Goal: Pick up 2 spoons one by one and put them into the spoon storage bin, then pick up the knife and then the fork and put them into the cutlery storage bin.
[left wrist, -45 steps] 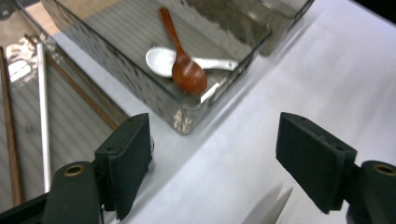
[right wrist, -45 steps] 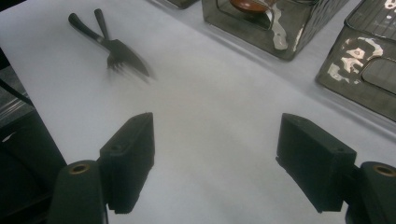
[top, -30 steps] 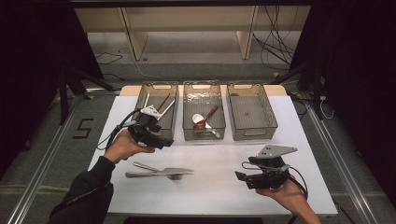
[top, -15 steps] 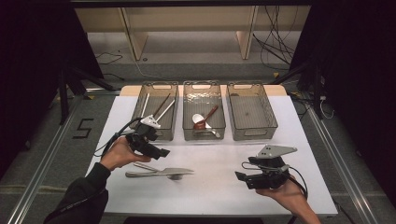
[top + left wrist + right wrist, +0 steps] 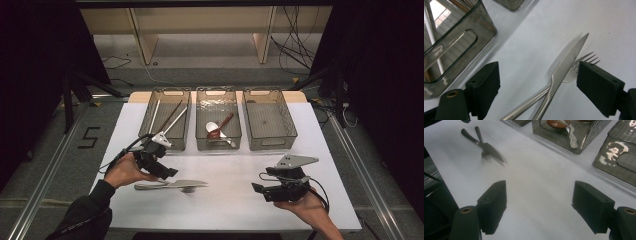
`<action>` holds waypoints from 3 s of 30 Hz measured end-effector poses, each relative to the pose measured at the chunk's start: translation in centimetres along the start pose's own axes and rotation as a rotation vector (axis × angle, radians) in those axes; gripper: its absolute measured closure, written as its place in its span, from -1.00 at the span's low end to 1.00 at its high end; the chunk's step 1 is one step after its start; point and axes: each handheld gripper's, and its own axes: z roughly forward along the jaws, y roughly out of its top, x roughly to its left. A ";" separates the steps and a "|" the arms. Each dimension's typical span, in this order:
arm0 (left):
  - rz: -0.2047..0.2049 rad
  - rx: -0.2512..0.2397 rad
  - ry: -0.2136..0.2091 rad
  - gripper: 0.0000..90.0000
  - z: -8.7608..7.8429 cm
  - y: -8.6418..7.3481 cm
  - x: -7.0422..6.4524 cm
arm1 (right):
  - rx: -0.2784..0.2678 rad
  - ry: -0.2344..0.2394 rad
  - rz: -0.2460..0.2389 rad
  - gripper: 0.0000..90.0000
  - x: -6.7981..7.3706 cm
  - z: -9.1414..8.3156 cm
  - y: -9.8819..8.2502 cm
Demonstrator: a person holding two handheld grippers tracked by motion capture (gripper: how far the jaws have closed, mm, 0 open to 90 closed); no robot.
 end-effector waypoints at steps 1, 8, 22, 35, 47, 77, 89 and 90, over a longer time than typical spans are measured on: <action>0.006 0.011 0.001 -0.59 0.1 -0.1 0.1 | -0.001 -0.001 0.000 -0.37 0.0 0.0 0.0; 0.023 0.057 0.012 -0.60 0.6 -0.7 -0.1 | -0.001 -0.001 0.003 -0.37 -0.1 0.1 0.0; 0.076 0.149 0.033 -0.57 1.6 -1.4 -0.6 | 0.002 -0.003 0.006 -0.37 -0.1 0.0 -0.1; 0.118 0.222 0.025 -0.43 2.3 -2.0 -1.3 | 0.002 -0.005 0.004 -0.37 0.0 -0.2 -0.3; 0.146 0.254 0.005 -0.20 3.0 -2.6 -1.7 | 0.007 -0.007 -0.002 -0.37 0.2 -0.2 -0.3; 0.195 0.324 -0.026 0.45 4.1 -2.8 -1.9 | 0.014 -0.003 -0.011 -0.37 0.3 -0.1 -0.3; 0.217 0.373 -0.051 0.68 4.4 -2.7 -2.0 | 0.018 -0.004 -0.012 -0.37 0.4 -0.1 -0.3; 0.225 0.374 -0.051 0.71 4.4 -2.7 -2.1 | 0.017 -0.004 -0.013 -0.37 0.4 -0.1 -0.3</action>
